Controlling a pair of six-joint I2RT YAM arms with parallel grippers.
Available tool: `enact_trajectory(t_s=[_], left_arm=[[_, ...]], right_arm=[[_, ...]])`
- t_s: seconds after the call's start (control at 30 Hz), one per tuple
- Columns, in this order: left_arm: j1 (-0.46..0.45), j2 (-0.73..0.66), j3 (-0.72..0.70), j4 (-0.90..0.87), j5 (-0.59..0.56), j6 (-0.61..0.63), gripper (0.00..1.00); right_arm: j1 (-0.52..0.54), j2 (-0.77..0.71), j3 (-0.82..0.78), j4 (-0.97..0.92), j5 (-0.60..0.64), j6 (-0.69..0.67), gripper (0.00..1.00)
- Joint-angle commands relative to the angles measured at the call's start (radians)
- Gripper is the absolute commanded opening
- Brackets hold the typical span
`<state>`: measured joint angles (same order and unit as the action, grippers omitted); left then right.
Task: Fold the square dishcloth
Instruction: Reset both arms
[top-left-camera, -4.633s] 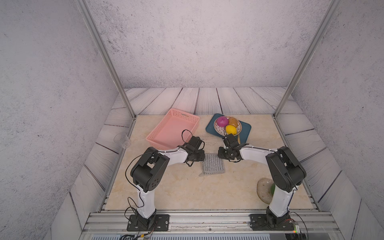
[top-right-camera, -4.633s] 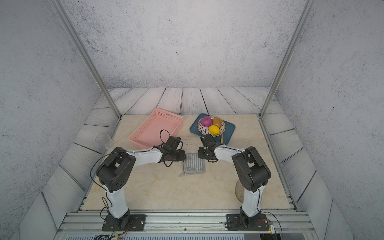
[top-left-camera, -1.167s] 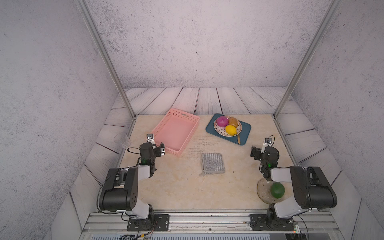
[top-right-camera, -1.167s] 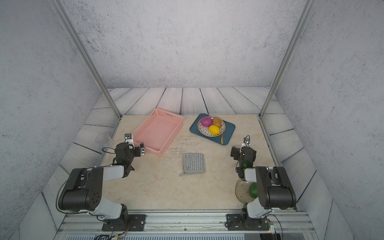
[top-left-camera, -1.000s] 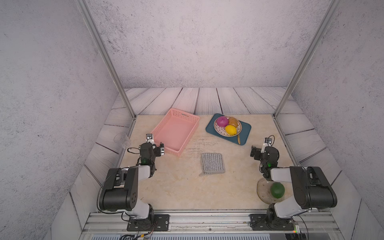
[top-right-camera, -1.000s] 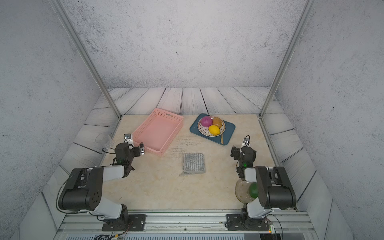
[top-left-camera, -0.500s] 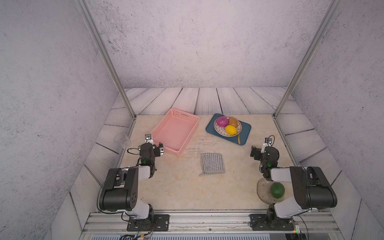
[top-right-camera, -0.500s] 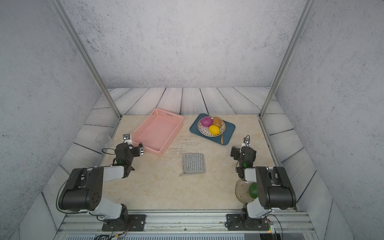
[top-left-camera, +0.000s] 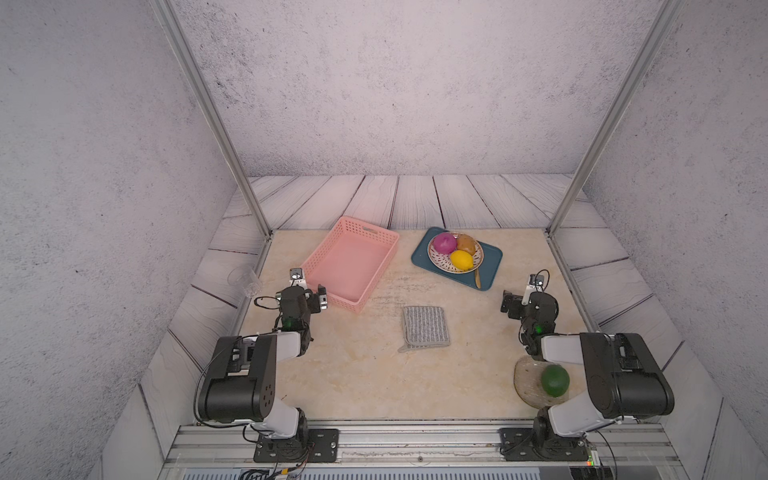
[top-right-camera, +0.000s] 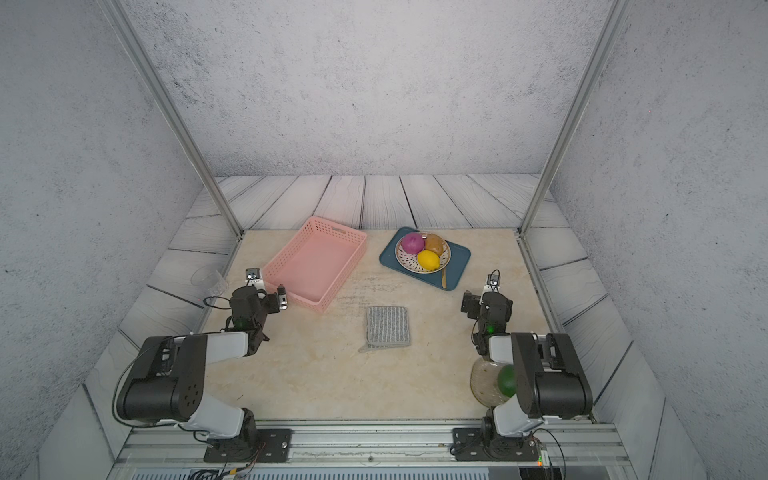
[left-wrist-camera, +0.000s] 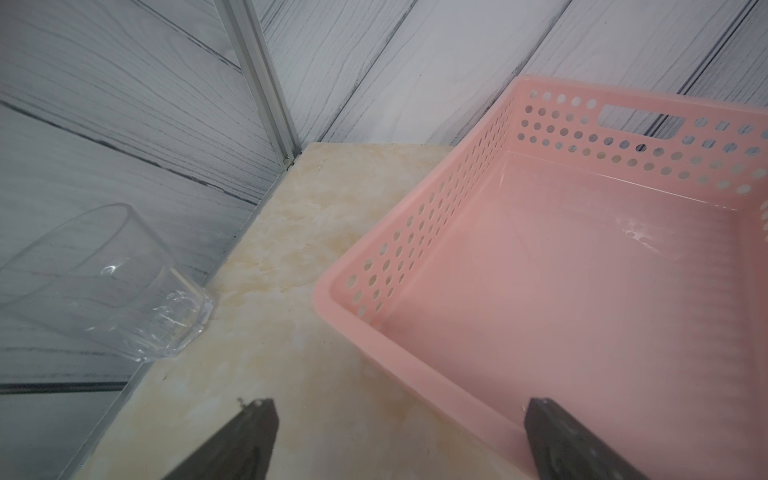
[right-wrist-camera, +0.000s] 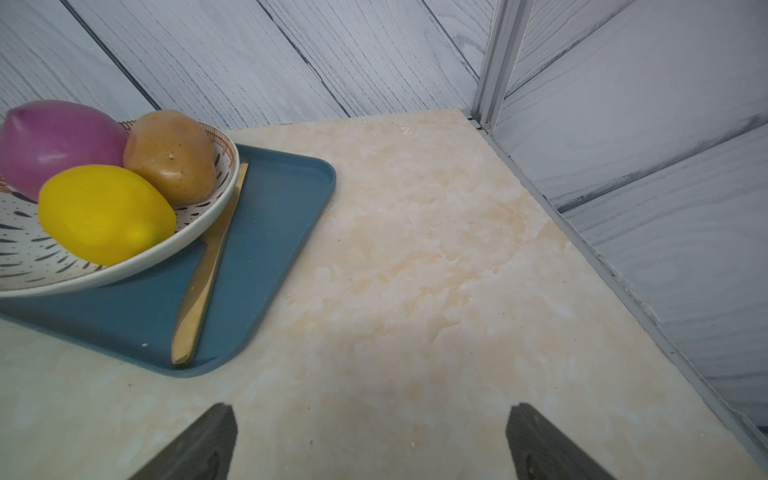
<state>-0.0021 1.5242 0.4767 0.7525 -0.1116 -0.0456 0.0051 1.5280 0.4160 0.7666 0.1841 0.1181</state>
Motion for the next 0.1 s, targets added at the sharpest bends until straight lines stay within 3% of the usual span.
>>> enact_trajectory(t_s=[0.0, 0.07], left_arm=[[0.001, 0.005, -0.014, 0.004, -0.015, 0.001, 1.00], [0.001, 0.004, -0.014, 0.003, -0.016, 0.001, 1.00]], right_arm=[[-0.002, -0.010, 0.017, -0.011, -0.012, -0.012, 0.99], [-0.002, -0.010, 0.015, -0.011, -0.011, -0.011, 0.99]])
